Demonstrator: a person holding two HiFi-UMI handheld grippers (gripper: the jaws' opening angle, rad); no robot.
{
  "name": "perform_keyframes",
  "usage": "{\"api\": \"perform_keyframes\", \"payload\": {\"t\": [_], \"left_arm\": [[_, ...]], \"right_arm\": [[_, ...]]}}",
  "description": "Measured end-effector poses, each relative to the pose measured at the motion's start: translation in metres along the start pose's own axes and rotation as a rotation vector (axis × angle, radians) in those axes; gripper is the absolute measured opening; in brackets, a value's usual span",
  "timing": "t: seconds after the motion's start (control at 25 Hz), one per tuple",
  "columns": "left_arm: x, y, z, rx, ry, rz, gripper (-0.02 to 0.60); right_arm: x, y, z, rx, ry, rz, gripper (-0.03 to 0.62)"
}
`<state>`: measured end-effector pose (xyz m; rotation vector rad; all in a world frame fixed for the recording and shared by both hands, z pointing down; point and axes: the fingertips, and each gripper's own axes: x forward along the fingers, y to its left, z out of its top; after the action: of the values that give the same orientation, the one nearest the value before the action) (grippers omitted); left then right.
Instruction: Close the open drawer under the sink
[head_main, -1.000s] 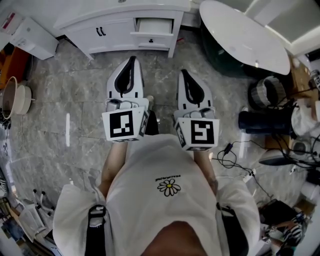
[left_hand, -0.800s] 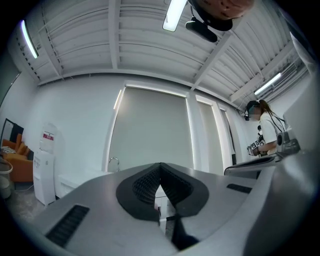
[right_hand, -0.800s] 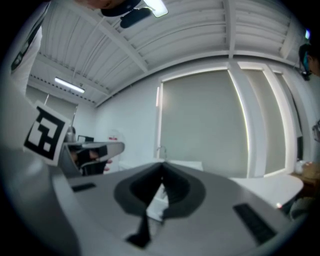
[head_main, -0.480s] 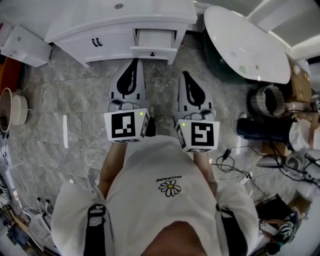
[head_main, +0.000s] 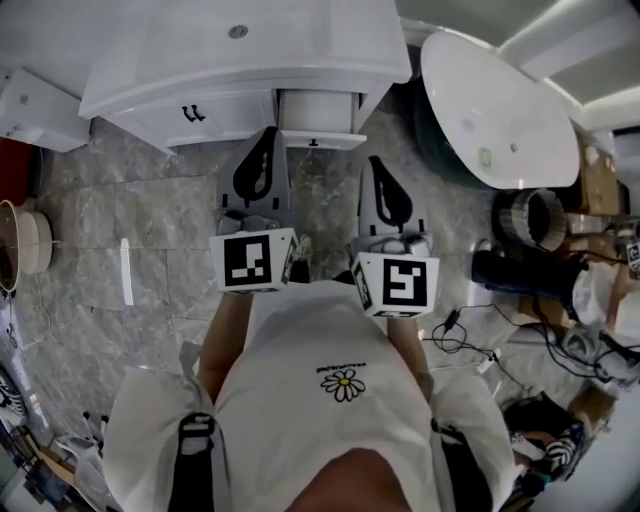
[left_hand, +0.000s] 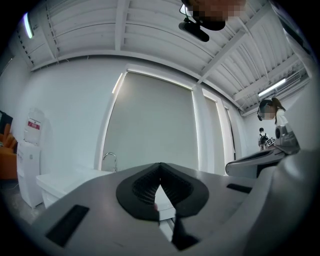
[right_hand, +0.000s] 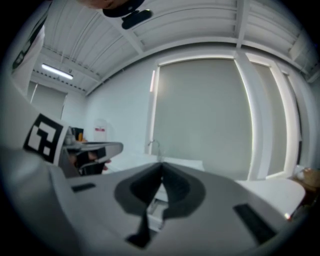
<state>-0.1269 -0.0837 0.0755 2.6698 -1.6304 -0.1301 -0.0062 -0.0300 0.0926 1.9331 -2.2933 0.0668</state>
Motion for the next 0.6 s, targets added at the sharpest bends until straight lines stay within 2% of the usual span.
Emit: {"api": "perform_keyframes", "payload": {"t": [0.32,0.6], "left_arm": [[0.034,0.009,-0.018,-0.022,0.005,-0.017,0.020],[0.042,0.006,-0.005,-0.003,-0.029,0.039,0.020]], "right_arm": [[0.026,-0.020,-0.013,0.004,0.041,-0.051,0.029],[0.045,-0.033,0.001,0.003,-0.023,-0.008,0.029]]}}
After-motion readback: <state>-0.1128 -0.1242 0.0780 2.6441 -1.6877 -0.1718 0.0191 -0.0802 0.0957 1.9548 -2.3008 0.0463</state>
